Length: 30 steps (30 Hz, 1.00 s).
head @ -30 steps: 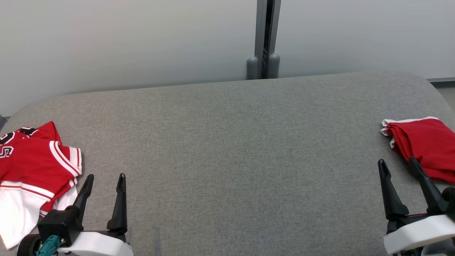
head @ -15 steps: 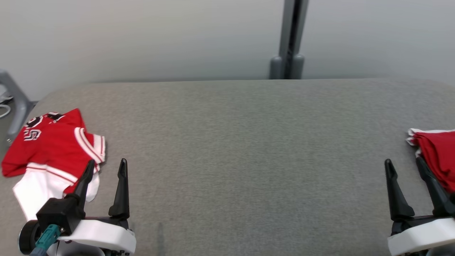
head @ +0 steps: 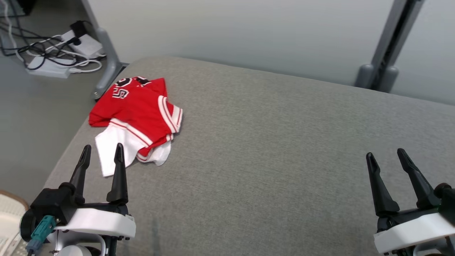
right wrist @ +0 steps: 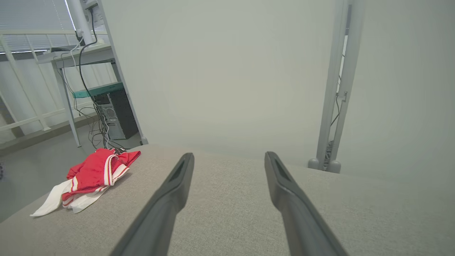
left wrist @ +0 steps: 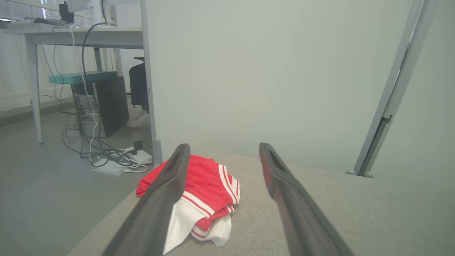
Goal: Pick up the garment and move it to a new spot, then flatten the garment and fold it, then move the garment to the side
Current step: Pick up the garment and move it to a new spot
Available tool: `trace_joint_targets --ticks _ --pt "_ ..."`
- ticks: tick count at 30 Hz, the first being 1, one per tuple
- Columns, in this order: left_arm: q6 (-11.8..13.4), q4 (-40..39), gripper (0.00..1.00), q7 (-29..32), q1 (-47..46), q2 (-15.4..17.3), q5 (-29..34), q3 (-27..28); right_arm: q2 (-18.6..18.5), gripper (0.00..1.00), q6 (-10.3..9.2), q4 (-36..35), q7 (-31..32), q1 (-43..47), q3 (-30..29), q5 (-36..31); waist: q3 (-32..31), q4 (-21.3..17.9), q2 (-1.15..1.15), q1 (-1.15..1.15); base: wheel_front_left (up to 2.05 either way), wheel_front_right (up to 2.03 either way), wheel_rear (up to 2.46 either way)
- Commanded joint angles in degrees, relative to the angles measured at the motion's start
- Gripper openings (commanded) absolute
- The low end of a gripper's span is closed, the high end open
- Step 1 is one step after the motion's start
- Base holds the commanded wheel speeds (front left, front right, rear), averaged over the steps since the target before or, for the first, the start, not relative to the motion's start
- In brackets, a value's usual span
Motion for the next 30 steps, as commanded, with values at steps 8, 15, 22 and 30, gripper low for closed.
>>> trace_joint_targets --ticks 8,15,22,30 --pt "-0.7 1.2 1.0 -1.5 -1.0 0.2 -0.9 0.9 -0.1 1.0 -0.02 0.1 0.5 -0.6 0.4 0.0 0.5 6.4 0.0 0.0 0.0 0.0 0.0" --pt "-0.9 1.8 1.0 -1.9 -1.4 0.2 -1.2 1.1 0.0 1.0 -0.02 0.0 0.3 -0.9 0.6 0.3 1.0 6.6 0.0 0.0 0.0 0.0 0.0" --pt "-1.2 2.0 1.0 -2.3 -2.9 -0.5 -1.9 1.5 0.0 1.0 -0.02 0.1 0.5 -1.4 0.8 0.4 2.0 6.0 0.0 0.0 0.0 0.0 0.0" --pt "-3.6 7.6 1.0 -0.7 -9.9 -1.4 -5.2 2.7 -1.2 1.0 -0.02 -0.9 1.7 -3.9 1.6 -0.2 7.1 1.6 0.0 0.0 0.0 0.0 0.0"
